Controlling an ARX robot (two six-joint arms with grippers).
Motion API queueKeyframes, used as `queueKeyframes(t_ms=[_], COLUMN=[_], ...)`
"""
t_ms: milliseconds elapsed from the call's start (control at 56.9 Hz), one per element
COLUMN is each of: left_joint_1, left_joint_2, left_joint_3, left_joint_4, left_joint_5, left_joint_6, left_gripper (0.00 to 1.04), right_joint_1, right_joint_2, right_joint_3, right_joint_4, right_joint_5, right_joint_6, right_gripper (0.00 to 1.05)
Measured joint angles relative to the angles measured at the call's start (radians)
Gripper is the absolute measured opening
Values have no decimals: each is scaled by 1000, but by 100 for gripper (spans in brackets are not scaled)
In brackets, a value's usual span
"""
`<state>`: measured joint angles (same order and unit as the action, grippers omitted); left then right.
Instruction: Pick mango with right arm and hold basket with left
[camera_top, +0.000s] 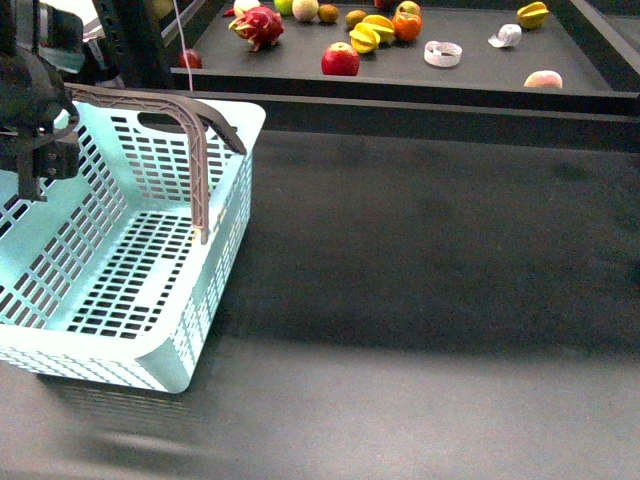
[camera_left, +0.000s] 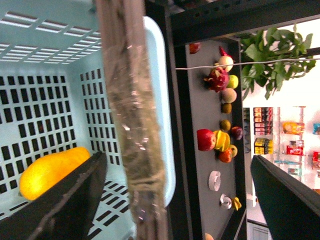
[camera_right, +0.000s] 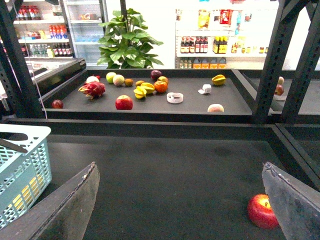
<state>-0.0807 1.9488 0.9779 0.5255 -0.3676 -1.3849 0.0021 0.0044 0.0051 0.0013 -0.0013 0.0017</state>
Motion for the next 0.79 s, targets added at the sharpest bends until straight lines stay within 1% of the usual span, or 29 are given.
queueKeyframes(t_ms=[70, 141, 264, 405, 580, 792], left_joint_1=[0, 0, 12, 49, 93, 90], left_joint_2=[-55, -101, -193, -335, -506, -703], left_joint_3=[-37, -85, -196, -319, -465, -594], left_joint_4=[16, 33, 68, 110, 125, 128], left_joint_5=[4, 5, 8, 7, 11, 5], left_joint_6=[34, 64, 135, 236, 307, 408], left_gripper=[100, 98, 99, 99, 99, 99], right_joint_1=[0, 0, 0, 0, 0, 0], right_joint_2=[0, 0, 0, 0, 0, 0], right_joint_3=[0, 0, 0, 0, 0, 0], right_joint_4=[0, 0, 0, 0, 0, 0], right_joint_5=[0, 0, 0, 0, 0, 0], right_joint_6=[0, 0, 0, 0, 0, 0], right_gripper=[97, 97, 97, 97, 97, 97])
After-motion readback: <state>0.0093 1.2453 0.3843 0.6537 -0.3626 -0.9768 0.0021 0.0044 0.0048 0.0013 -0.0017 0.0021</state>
